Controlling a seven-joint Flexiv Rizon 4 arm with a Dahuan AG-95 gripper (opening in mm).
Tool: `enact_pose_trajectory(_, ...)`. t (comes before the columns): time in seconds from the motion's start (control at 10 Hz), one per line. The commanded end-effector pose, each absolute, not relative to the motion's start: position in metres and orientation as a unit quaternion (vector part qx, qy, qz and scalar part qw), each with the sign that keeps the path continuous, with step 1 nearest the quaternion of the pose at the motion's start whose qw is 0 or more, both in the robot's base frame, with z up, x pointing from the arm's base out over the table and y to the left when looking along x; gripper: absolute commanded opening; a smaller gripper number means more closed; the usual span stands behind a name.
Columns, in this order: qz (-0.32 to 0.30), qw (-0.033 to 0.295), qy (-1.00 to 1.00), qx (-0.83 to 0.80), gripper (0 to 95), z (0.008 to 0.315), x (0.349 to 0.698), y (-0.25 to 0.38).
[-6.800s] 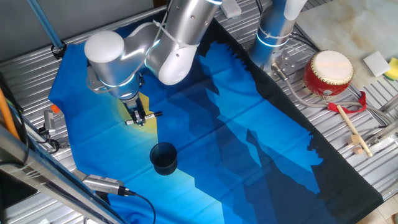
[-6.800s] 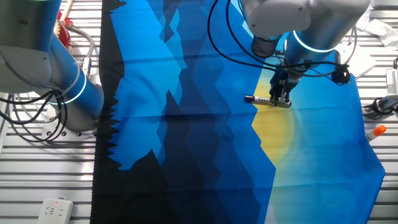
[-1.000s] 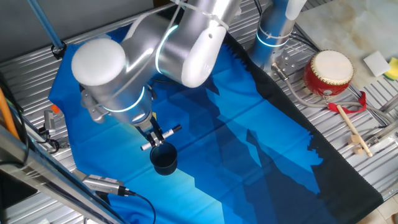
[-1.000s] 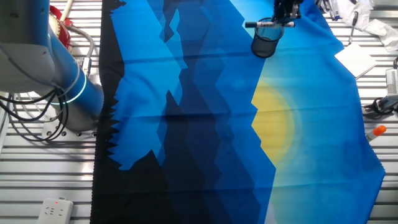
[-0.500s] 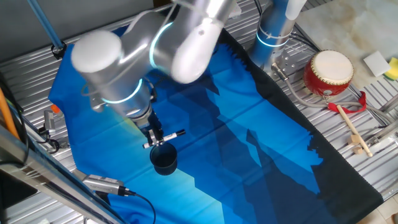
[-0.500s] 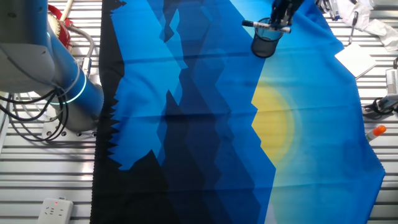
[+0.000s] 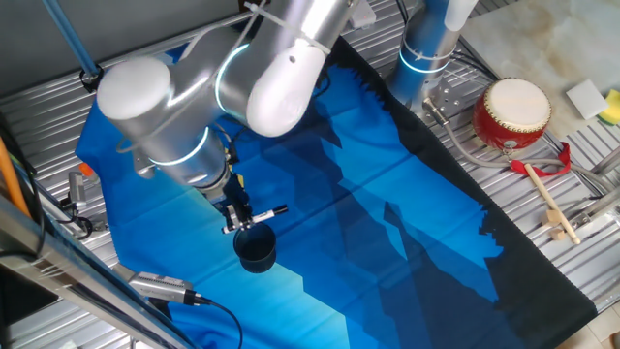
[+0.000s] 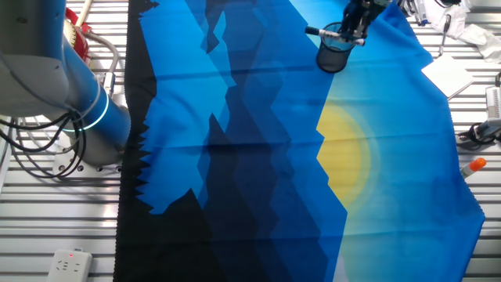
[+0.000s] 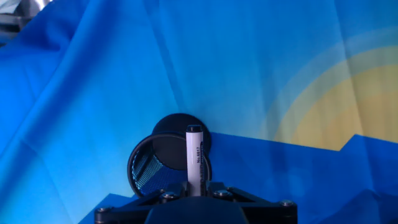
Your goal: Put the pen into the pen holder
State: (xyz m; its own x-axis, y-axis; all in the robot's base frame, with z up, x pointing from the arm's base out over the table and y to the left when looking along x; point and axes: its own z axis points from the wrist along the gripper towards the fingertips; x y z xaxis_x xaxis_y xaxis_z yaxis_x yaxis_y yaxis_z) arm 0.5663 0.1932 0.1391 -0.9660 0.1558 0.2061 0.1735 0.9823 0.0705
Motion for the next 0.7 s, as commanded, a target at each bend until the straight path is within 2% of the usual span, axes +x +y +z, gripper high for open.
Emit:
enact_pose_trajectory(0.1,0.024,0.103,-0.994,0.025,0.0,0.139,0.5681,0.1936)
enact_pose_trajectory(0.3,0.048,0.11,-0.99,0.073,0.0,0.139,0.5681,0.1936)
enact_pose_trajectory(0.7,0.01,0.11,-0.991,0.077,0.0,0.1383,0.5656,0.2013)
